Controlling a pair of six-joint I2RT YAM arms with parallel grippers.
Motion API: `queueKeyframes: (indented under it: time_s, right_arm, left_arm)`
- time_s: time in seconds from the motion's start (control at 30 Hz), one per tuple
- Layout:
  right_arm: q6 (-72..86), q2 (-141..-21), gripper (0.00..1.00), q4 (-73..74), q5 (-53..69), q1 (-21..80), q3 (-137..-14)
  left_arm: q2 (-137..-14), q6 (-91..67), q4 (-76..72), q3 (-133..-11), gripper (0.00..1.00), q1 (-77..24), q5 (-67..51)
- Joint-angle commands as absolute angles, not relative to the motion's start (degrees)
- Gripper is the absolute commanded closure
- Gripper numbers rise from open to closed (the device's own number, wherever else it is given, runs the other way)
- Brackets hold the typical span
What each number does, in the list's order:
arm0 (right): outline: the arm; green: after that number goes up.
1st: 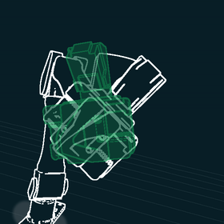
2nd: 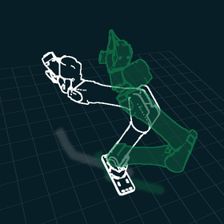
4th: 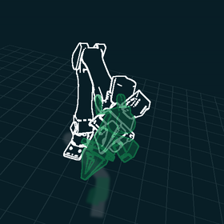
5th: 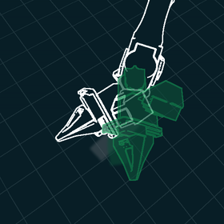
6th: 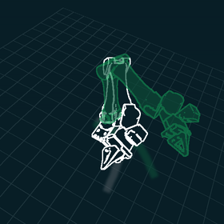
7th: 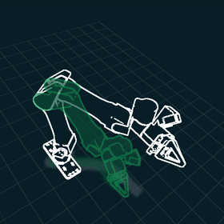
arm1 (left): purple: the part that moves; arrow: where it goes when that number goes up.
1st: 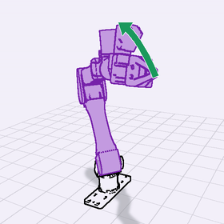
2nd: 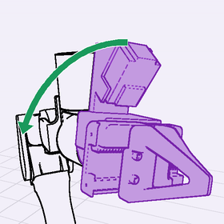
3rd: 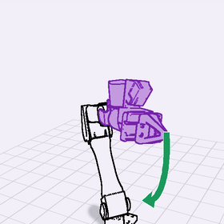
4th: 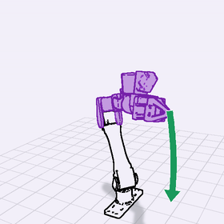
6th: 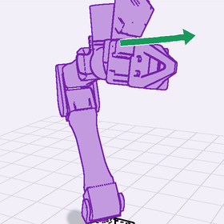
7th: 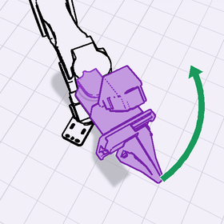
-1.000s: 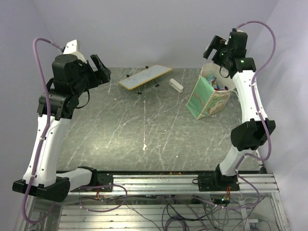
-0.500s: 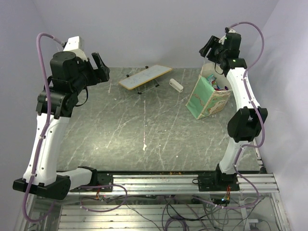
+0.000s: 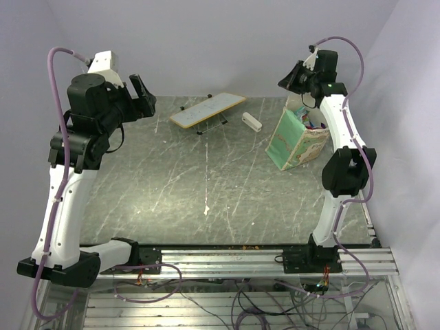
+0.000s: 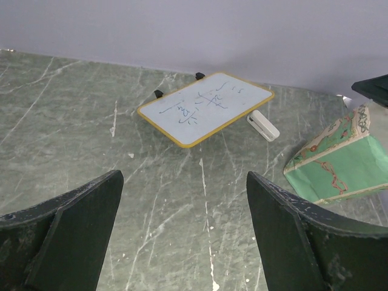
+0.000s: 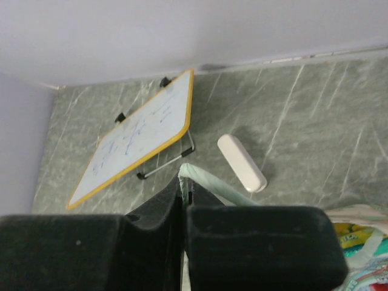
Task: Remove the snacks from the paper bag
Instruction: Adjust the paper bag at the center of the board.
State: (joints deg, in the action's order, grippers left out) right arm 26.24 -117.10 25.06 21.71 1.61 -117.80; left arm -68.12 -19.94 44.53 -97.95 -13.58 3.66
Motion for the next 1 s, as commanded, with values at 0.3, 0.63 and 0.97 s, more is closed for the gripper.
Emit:
queueKeyframes:
  time_s: [0.3, 0.63, 0.97]
  right_arm:
    - [19.79, -104.17, 1.0, 39.97, 27.37, 5.82, -112.63]
    - [22.38, -95.96, 1.0, 42.15, 24.71, 22.43, -105.06]
    - [29.47, -101.59, 1.0, 38.66, 21.24, 44.78, -109.27]
  left_arm:
    - [-68.1, -28.13, 41.89, -98.18, 0.07, -13.27, -2.91]
    - [-66.97, -36.74, 43.88, -95.01, 0.07, -13.18, -5.88]
    - [-59.64, -43.63, 47.85, -89.37, 0.07, -13.18, -7.29]
